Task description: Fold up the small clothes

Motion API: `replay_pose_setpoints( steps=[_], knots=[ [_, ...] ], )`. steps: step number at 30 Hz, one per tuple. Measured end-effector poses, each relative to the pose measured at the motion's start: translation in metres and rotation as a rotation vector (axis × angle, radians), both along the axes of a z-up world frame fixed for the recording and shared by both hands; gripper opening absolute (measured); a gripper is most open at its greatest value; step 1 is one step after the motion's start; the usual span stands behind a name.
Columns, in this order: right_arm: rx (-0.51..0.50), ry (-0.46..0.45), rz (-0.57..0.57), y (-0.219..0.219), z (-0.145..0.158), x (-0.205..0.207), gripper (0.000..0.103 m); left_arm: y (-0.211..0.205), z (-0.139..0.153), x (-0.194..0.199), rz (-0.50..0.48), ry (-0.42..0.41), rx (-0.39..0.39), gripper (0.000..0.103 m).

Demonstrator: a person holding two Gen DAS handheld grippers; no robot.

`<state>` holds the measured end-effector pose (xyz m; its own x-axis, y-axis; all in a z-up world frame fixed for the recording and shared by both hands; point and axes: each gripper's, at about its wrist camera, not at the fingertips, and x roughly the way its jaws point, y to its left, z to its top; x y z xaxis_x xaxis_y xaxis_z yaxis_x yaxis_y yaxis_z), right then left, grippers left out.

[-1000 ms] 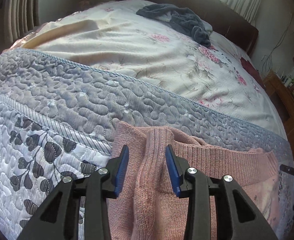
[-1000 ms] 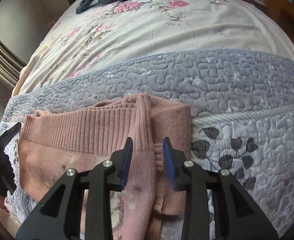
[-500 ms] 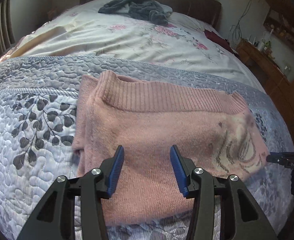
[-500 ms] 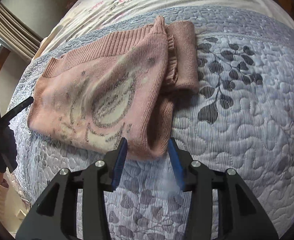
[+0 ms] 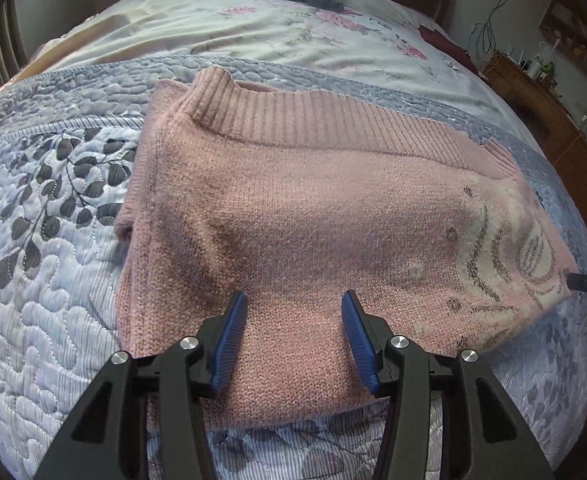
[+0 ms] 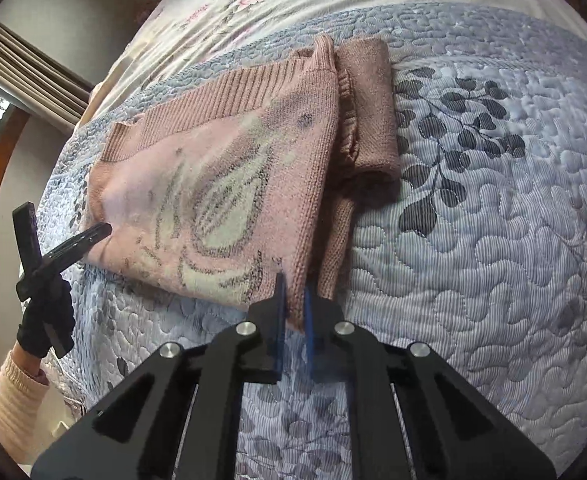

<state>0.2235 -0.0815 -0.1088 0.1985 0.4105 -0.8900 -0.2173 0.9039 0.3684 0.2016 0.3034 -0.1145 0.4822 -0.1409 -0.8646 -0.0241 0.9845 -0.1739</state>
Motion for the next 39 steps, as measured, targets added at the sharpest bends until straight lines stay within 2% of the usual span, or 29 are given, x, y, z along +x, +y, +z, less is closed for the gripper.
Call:
replay_pose_setpoints(
  steps=[3,6,10,13,15,16,17,18,20,24,28,31,36,39],
  knots=[
    [-0.033,0.036,-0.009,0.000,-0.022,-0.001,0.007,0.001,-0.002,0.000,-0.004,-0.002,-0.001,0.050],
    [-0.014,0.049,-0.031,-0.001,-0.035,-0.001,0.007,0.000,-0.004,-0.001,-0.020,-0.005,0.013,0.050],
    [0.020,0.069,-0.046,-0.005,-0.038,0.002,0.008,-0.003,-0.005,0.000,-0.028,-0.005,0.017,0.056],
    [0.050,0.076,-0.044,-0.012,-0.030,0.005,0.011,-0.010,0.002,0.004,-0.024,0.008,0.024,0.056],
    [0.068,0.045,-0.059,-0.016,-0.016,0.009,0.017,-0.016,0.012,0.007,-0.032,-0.014,-0.010,0.056],
    [0.064,0.027,-0.070,-0.020,-0.009,0.013,0.023,-0.020,0.018,0.011,-0.037,-0.028,-0.020,0.057],
    [0.065,0.014,-0.084,-0.023,-0.004,0.018,0.034,-0.025,0.022,0.015,-0.045,-0.038,-0.023,0.058],
    [0.067,0.005,-0.099,-0.028,0.000,0.024,0.038,-0.031,0.026,0.022,-0.055,-0.045,-0.022,0.058],
    [0.092,0.020,-0.125,-0.035,0.001,0.039,0.041,-0.042,0.031,0.036,-0.066,-0.053,-0.011,0.061],
    [0.144,0.084,-0.174,-0.045,-0.013,0.069,0.055,-0.057,0.030,0.064,-0.067,-0.047,-0.008,0.061],
    [0.210,0.141,-0.203,-0.048,-0.033,0.090,0.055,-0.063,0.020,0.084,-0.052,-0.029,0.003,0.061],
    [0.234,0.163,-0.213,-0.048,-0.044,0.099,0.056,-0.058,0.007,0.093,-0.032,0.016,-0.017,0.061],
    [0.272,0.150,-0.205,-0.045,-0.049,0.104,0.057,-0.048,-0.005,0.097,-0.004,0.037,-0.059,0.061],
    [0.303,0.140,-0.181,-0.036,-0.046,0.106,0.057,-0.049,-0.006,0.097,-0.011,0.035,-0.057,0.061]
  ],
)
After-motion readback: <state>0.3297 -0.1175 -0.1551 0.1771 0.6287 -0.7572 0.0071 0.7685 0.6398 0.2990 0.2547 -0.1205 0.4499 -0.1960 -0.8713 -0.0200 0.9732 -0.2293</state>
